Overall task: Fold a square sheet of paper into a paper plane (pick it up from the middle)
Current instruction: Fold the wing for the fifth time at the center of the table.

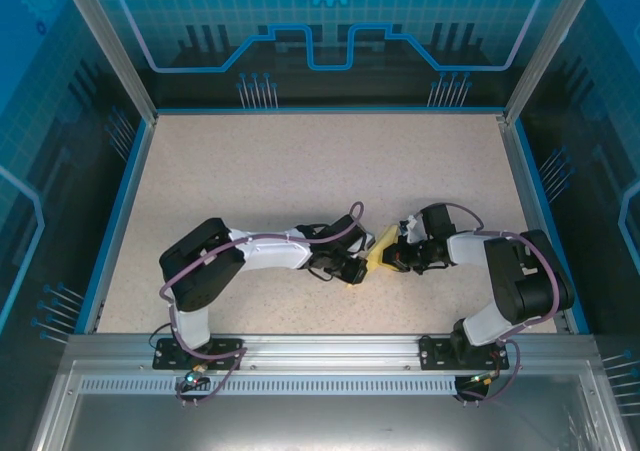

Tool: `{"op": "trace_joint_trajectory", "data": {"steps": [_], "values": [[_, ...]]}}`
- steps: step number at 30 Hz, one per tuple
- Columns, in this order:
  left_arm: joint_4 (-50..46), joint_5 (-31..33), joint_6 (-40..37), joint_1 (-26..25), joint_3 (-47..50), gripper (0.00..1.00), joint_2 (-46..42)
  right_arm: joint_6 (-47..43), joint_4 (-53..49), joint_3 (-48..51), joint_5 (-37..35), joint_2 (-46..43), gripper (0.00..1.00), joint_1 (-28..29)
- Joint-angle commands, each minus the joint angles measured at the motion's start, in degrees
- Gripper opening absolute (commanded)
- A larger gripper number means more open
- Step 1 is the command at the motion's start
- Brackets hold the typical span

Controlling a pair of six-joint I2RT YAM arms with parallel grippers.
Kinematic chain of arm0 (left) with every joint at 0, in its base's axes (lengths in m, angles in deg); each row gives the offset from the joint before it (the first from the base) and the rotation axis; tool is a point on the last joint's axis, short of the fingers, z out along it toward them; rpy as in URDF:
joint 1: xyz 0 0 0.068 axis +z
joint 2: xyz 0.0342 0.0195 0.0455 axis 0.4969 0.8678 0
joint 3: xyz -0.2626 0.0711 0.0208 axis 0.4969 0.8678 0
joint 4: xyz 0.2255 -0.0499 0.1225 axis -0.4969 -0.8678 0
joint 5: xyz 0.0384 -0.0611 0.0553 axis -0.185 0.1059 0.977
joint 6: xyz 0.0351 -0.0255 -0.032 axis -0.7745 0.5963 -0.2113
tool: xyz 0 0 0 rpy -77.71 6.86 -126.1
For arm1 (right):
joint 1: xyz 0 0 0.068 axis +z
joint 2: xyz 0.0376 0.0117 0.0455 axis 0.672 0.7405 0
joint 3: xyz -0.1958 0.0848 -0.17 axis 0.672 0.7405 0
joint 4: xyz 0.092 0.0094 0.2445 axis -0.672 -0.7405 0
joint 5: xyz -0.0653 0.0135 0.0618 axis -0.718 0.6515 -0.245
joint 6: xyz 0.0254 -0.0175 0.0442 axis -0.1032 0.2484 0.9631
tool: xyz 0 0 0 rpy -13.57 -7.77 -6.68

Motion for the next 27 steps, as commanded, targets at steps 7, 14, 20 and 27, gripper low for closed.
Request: {"op": "trace_joint_trajectory", "data": {"steps": [7, 14, 20, 27], "values": [[0.5, -1.4, -0.6, 1.0, 0.2, 0.10, 0.8, -1.1, -2.6, -0.4, -2.5, 1.8, 0.01, 1.0], [2.3, -1.5, -0.6, 2.1, 2.6, 0.10, 1.1, -0.8, -2.7, -0.5, -2.4, 1.7, 0.02, 1.0], [3.0, -2.3, -0.9, 2.4, 2.9, 0.10, 2.5, -0.6, -3.7, -0.7, -2.4, 0.2, 0.04, 1.0], [3.9, -2.6, -1.1, 2.6, 3.9, 0.10, 3.8, -0.8, -6.6, -1.3, -2.5, -3.0, 0.15, 1.0]]}}
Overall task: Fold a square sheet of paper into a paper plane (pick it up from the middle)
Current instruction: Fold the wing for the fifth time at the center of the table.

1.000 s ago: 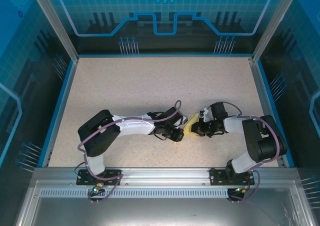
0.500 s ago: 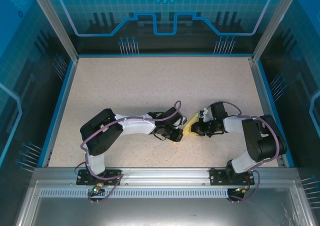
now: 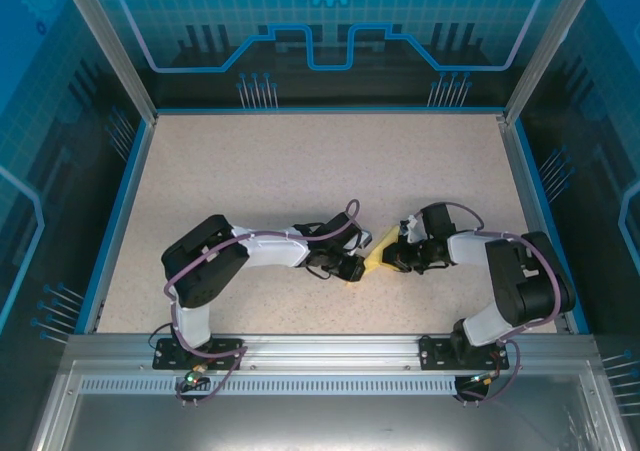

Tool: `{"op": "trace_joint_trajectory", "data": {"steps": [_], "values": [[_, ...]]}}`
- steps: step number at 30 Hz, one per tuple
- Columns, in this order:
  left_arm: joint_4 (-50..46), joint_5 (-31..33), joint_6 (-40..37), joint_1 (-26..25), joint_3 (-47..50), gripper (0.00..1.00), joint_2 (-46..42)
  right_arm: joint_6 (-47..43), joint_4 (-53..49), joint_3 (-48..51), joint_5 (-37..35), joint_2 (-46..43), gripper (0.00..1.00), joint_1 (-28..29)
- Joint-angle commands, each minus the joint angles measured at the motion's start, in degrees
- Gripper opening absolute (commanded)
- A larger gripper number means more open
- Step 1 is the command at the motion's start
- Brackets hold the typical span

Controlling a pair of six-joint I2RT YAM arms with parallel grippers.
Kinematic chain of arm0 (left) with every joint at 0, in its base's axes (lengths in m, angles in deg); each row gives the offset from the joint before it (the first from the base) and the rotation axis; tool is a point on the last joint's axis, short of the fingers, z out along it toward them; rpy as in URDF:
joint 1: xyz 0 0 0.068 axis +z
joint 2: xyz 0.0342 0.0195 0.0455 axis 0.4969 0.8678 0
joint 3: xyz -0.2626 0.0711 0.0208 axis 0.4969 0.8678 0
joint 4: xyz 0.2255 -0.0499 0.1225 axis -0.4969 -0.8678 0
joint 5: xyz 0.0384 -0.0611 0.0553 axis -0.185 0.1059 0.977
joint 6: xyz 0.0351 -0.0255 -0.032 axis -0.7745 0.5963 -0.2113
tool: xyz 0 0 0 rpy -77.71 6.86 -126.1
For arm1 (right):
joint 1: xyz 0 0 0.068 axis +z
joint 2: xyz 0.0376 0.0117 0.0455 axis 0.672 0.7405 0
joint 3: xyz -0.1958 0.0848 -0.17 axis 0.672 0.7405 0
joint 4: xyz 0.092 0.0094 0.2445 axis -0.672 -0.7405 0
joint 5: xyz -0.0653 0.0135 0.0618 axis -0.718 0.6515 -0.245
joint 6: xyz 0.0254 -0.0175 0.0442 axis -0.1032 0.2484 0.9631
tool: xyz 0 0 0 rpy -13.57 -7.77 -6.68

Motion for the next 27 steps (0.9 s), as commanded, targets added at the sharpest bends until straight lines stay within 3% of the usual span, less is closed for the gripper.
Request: {"op": "trace_joint_trajectory", "data": {"steps": [1, 3, 8, 11, 14, 18, 27], "values": [[-0.3, 0.1, -0.9, 0.4, 2.2, 0.10, 2.8, -0.7, -5.7, -1.0, -1.5, -2.8, 0.18, 0.9], [0.3, -0.1, -0.8, 0.6, 2.6, 0.10, 3.1, -1.2, -9.2, -1.5, -3.4, -6.2, 0.24, 0.9], [1.0, -0.6, -0.9, 0.7, 2.8, 0.10, 3.8, -4.9, -23.2, -6.1, -9.8, -16.0, 0.28, 0.4], [1.4, -1.0, -1.2, 0.7, 2.7, 0.09, 4.2, -5.3, -28.3, -9.4, -9.8, -20.1, 0.29, 0.3], [1.7, -1.1, -1.2, 0.7, 2.8, 0.09, 4.3, -1.2, -24.6, -9.7, -5.5, -22.3, 0.27, 1.6], [2.6, -1.4, -0.9, 0.7, 3.3, 0.09, 4.3, 7.0, -14.0, -7.0, -3.7, -19.5, 0.17, 3.9], [3.8, -1.5, -0.2, 0.7, 4.4, 0.09, 3.6, 17.5, 3.4, 0.4, -5.5, -12.4, 0.05, 5.5]]}}
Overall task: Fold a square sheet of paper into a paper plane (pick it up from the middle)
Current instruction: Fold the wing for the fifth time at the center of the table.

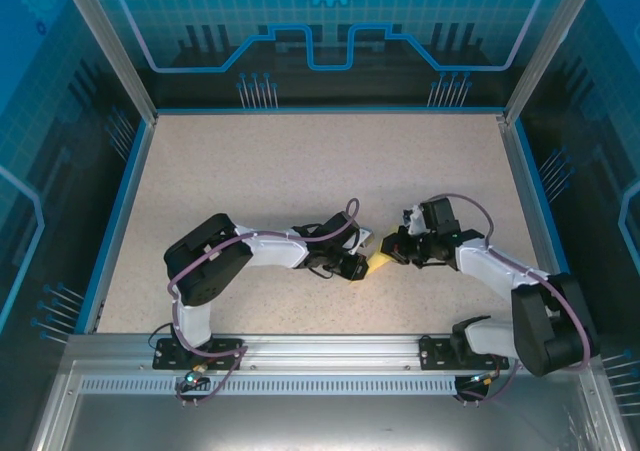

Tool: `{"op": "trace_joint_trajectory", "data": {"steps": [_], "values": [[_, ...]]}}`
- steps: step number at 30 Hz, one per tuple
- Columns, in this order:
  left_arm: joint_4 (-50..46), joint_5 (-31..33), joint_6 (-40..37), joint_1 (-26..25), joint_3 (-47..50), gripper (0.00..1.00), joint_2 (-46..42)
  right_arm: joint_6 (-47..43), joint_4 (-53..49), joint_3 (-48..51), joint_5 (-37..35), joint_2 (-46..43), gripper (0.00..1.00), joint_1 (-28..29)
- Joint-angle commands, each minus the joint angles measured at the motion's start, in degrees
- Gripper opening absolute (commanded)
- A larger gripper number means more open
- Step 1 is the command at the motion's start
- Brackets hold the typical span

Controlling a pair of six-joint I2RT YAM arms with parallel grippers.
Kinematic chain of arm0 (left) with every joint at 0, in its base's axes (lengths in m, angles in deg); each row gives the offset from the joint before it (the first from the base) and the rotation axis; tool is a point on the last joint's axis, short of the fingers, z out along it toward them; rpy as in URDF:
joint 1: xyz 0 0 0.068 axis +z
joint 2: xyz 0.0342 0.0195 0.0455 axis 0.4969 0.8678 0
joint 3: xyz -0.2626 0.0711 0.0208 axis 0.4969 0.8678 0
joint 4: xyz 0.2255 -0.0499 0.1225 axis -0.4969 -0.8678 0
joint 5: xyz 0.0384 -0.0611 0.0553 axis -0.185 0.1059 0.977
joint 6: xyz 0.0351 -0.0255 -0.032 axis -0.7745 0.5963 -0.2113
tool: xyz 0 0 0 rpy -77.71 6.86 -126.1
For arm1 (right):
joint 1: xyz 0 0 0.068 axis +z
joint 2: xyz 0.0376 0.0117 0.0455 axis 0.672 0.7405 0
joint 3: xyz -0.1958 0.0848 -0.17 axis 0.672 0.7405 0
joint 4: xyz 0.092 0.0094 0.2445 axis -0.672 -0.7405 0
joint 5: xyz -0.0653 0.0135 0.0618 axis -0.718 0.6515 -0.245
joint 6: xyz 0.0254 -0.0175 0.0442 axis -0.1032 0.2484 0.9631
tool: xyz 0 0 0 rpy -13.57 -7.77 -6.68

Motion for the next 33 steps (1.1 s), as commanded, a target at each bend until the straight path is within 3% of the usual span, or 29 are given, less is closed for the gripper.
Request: {"op": "trace_joint_trajectory", "data": {"steps": [1, 8, 16, 24, 33], "values": [[-3.4, 1.1, -0.3, 0.2, 2.5, 0.09, 2.7, 5.6, 10.5, 2.1, 0.3, 3.1, 0.05, 1.4], [-3.8, 0.9, -0.7, 0.3, 2.5, 0.09, 2.6, 7.1, 14.4, 2.4, -2.5, 8.1, 0.05, 4.1], [-3.9, 0.7, -0.7, 0.2, 2.7, 0.09, 2.8, 3.0, 9.7, 1.5, -9.9, 9.5, 0.04, 4.5], [-5.0, 0.4, -1.1, 0.3, 2.1, 0.09, 2.9, 1.8, 16.1, 2.0, -8.7, 14.9, 0.05, 4.5], [-5.9, 0.0, -1.8, 0.4, 2.6, 0.09, 3.0, -1.3, 15.7, 1.8, -8.3, 15.0, 0.05, 2.0]]}}
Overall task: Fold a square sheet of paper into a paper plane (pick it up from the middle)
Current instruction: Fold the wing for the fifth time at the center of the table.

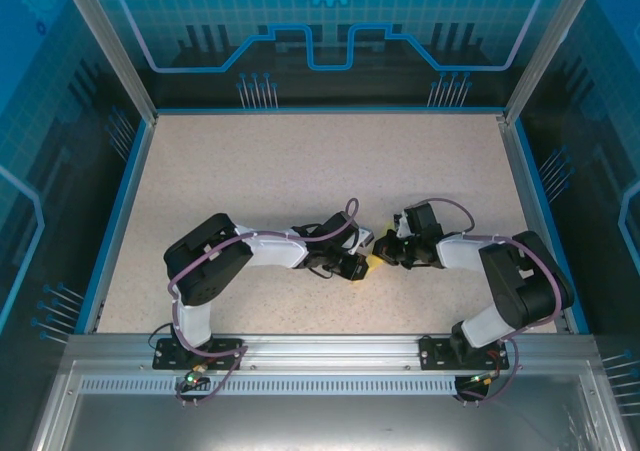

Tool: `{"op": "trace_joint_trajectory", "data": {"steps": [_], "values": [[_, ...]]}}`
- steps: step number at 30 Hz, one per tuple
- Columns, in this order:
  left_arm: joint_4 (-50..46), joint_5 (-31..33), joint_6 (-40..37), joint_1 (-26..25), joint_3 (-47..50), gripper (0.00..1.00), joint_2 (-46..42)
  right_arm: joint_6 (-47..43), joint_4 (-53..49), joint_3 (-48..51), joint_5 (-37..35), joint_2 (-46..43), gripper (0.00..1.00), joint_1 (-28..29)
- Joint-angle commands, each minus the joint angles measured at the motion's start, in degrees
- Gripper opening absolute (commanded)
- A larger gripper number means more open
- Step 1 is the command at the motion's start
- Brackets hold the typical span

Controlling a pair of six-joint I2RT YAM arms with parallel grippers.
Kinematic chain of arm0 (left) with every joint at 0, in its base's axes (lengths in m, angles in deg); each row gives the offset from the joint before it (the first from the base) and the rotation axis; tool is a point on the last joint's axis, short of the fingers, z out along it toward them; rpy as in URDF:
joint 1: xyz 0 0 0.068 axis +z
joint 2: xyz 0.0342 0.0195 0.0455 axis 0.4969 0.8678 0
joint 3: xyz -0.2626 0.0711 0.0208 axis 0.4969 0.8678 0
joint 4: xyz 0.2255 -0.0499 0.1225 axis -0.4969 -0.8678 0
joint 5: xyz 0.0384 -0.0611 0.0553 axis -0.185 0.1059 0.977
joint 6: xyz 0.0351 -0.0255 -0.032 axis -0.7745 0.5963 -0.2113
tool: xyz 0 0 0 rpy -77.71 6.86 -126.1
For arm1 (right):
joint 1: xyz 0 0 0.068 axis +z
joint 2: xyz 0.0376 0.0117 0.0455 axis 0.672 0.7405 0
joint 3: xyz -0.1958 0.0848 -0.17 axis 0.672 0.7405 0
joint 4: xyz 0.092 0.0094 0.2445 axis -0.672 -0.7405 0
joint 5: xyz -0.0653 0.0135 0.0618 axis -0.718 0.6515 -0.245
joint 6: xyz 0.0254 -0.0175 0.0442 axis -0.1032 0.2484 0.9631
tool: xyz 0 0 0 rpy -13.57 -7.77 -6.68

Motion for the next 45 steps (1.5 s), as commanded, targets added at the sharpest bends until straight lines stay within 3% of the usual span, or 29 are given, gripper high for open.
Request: {"op": "trace_joint_trajectory", "data": {"steps": [1, 36, 41, 45], "values": [[-6.4, 0.6, -1.8, 0.3, 2.3, 0.09, 3.1, -2.7, -0.4, 0.2, -1.7, 0.6, 0.05, -1.7], [-9.4, 0.5, -3.5, 0.8, 2.0, 0.09, 4.3, -11.2, -3.9, -9.8, 6.0, 7.9, 0.06, -18.4], [-9.5, 0.3, -3.4, 0.8, 0.8, 0.09, 4.9, -11.6, -7.7, -9.9, 7.6, 2.5, 0.07, -18.2], [-9.5, 0.2, -3.5, 0.9, 0.3, 0.09, 5.1, -13.8, -19.5, -8.8, 5.5, -7.5, 0.07, -17.8]]}}
